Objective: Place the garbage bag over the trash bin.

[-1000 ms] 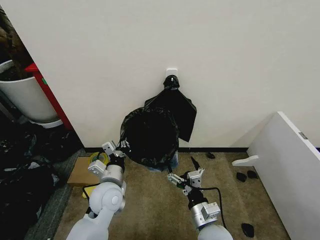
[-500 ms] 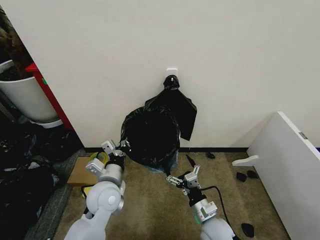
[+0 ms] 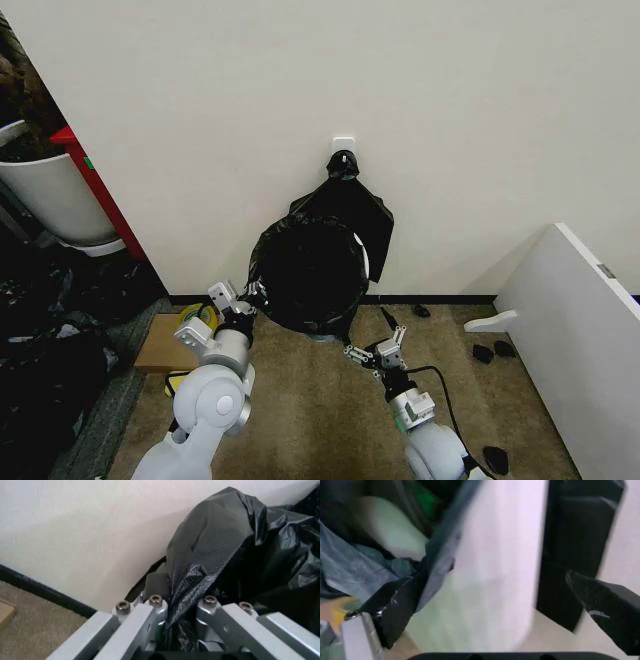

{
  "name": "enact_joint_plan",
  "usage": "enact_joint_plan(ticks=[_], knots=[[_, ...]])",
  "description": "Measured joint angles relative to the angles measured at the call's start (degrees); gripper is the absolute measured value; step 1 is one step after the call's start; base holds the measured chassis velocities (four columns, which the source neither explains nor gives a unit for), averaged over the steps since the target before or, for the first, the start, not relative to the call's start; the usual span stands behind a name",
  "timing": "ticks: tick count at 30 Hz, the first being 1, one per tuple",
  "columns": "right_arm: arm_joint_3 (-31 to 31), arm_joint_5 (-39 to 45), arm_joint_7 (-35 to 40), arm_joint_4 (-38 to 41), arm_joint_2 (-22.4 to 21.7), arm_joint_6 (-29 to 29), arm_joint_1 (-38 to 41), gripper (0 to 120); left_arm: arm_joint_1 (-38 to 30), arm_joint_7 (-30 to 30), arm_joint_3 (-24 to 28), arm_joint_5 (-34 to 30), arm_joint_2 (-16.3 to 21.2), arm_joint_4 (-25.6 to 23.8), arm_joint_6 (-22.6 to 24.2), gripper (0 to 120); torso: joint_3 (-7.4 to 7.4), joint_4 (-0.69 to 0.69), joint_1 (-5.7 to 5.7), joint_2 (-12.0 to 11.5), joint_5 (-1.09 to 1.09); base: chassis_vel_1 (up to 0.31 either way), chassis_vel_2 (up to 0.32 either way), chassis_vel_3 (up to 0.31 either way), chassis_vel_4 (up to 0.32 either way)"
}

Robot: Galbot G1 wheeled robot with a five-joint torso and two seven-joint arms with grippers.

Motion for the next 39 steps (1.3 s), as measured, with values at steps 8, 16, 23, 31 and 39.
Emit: enact_joint_plan(ticks=[8, 16, 23, 31, 39], knots=[[2.92, 17.5, -18.47, -2.91, -2.43, 8.78, 0.45, 100, -0.51, -0.17, -0.45, -0.24, 0.91, 0.38, 2.02, 3, 0.0, 0.0, 0.0, 0.0, -0.01, 0.0, 0.0, 0.0, 0.0], [6.45, 41.43, -41.4, -2.8, -6.34, 8.77, -0.62, 100, -1.78, 2.88, -1.88, -3.17, 4.39, 2.45, 4.56, 3, 0.0, -0.01, 0.0, 0.0, -0.01, 0.0, 0.0, 0.0, 0.0], [9.45, 48.4, -42.76, 3.22, -7.13, 6.73, -1.93, 100, -2.67, 17.17, -2.07, -6.24, 8.27, 7.53, 1.15, 3, 0.0, -0.01, 0.0, 0.0, -0.01, 0.0, 0.0, 0.0, 0.0], [8.75, 44.0, -19.18, 20.52, -8.96, 1.21, -5.17, 100, -4.92, 52.07, 0.85, 1.06, 11.34, 25.61, -16.63, 3, 0.0, -0.01, 0.0, 0.0, -0.03, 0.0, 0.0, 0.0, 0.0], [7.21, 38.75, -7.41, 24.44, -13.03, -3.97, -5.67, 100, -8.5, 70.45, -0.09, 2.83, 11.18, 35.25, -25.69, 3, 0.0, -0.01, 0.0, 0.0, -0.01, 0.0, 0.0, 0.0, 0.0]])
